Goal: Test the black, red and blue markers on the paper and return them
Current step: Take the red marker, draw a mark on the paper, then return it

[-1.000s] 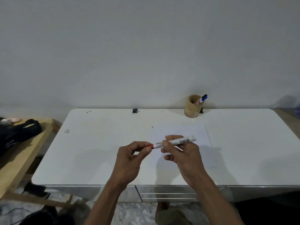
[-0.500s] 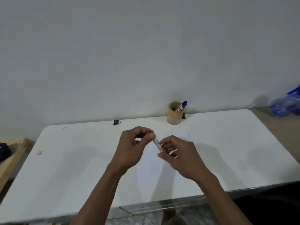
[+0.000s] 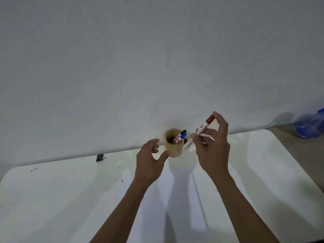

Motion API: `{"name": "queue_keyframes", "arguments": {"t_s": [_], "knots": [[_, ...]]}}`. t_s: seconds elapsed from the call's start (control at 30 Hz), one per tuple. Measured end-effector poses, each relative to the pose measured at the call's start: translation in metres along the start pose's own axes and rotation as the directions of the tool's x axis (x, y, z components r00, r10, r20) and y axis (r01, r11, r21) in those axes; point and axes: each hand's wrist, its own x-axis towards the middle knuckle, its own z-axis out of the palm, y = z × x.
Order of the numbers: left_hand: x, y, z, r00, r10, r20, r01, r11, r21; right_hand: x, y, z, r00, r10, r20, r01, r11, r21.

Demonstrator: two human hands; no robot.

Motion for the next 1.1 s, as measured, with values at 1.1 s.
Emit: {"name": "queue_keyframes", "arguments": {"t_s": [1.1], "knots": [[0.048,-0.016,0.063,0.993,0.121,-0.006,-0.121,0.984,-0.129,0.044,0.073,0.058,0.993,0.114,-0.001,-0.113,0.982,-0.152]]}}
